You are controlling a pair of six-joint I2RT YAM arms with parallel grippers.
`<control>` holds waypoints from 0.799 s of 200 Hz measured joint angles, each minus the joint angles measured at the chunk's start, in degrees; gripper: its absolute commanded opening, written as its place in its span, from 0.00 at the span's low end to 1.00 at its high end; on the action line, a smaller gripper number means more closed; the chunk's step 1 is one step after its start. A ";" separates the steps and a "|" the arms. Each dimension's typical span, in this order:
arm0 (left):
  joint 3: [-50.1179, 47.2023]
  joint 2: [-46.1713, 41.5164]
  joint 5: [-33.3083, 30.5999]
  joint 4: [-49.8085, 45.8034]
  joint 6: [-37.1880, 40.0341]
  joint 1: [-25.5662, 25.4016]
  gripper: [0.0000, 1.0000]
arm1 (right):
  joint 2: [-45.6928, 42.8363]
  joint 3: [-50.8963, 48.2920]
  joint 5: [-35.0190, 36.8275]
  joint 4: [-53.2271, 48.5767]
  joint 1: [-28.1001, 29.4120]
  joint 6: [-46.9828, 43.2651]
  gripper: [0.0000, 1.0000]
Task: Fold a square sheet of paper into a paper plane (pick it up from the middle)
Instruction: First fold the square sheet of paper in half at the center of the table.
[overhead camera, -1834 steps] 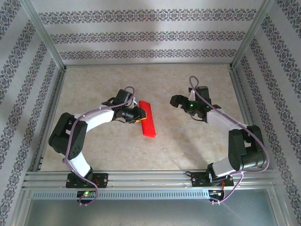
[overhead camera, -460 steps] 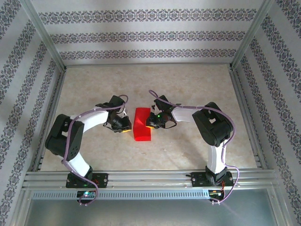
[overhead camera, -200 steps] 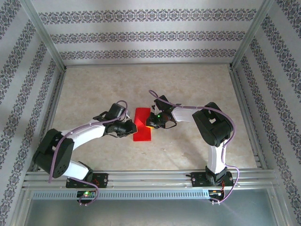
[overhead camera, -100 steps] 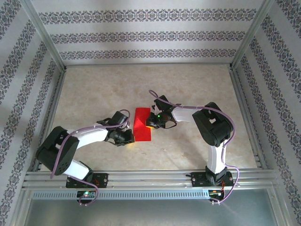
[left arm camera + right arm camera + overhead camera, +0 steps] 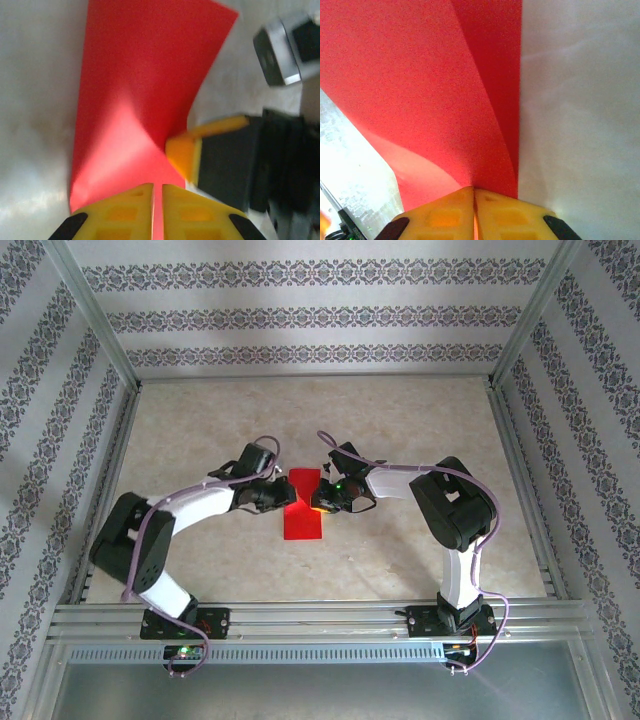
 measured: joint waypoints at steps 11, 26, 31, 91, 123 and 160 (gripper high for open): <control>1.44 3.06 0.28 0.81 0.02 0.33 0.12 | 0.02 0.11 -0.04 -0.09 0.00 -0.02 0.12; 2.23 6.12 1.03 1.70 0.11 0.57 0.12 | 0.02 0.11 -0.04 -0.22 0.00 -0.20 0.12; 2.23 6.75 1.27 1.90 0.22 0.59 0.13 | 0.02 0.11 -0.04 -0.22 0.00 -0.20 0.12; -1.05 8.61 4.98 6.01 0.72 4.07 0.12 | 0.02 0.09 -0.15 -0.22 -0.11 -0.66 0.12; -1.09 8.24 4.87 4.76 2.91 5.73 0.12 | 0.02 0.09 -0.15 -0.26 -0.13 -1.11 0.12; -1.09 5.66 2.80 0.39 6.78 9.60 0.13 | -0.04 -0.02 -0.13 -0.46 -0.44 -1.36 0.12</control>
